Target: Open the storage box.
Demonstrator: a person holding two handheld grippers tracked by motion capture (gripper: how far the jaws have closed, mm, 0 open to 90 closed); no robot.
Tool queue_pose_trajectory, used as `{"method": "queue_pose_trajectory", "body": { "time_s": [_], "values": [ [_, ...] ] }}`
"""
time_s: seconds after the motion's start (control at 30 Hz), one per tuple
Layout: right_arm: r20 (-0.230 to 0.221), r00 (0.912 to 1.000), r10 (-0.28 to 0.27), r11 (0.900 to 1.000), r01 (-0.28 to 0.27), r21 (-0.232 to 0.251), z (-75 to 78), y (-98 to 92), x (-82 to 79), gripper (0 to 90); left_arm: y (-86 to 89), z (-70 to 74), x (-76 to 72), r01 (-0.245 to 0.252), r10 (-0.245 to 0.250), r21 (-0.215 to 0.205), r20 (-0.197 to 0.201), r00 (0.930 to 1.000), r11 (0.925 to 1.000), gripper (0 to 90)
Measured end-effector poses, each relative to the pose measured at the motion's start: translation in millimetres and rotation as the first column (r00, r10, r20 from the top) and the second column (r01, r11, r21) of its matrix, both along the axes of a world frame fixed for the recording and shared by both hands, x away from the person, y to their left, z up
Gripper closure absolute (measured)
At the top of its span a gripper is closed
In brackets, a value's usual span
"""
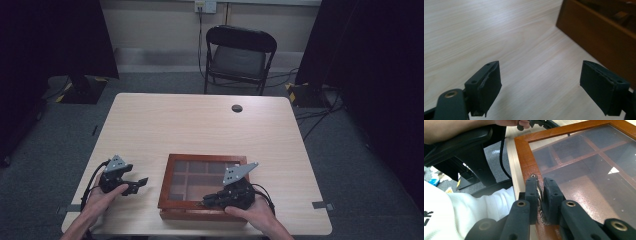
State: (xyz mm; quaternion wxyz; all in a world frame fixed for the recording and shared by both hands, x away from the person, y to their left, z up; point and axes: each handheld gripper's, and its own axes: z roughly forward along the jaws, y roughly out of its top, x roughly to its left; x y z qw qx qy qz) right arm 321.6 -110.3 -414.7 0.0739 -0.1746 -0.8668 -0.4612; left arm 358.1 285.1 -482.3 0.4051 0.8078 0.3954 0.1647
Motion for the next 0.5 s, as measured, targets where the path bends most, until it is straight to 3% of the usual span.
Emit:
{"method": "queue_pose_trajectory", "body": {
  "time_s": [0.23,0.5],
  "values": [
    [-0.004,1.0,0.009,1.0,-0.009,-0.026,7.4,2.2,2.9,82.8,-16.5,10.1,-10.0,0.077,-0.075,-0.042,0.042,0.9963,0.9962,16.8],
    [0.005,1.0,0.005,1.0,-0.005,-0.016,19.7,1.7,6.1,82.7,-32.1,17.6,-16.4,0.179,-0.173,-0.071,0.087,0.9812,0.9813,16.7]
  ]
}}
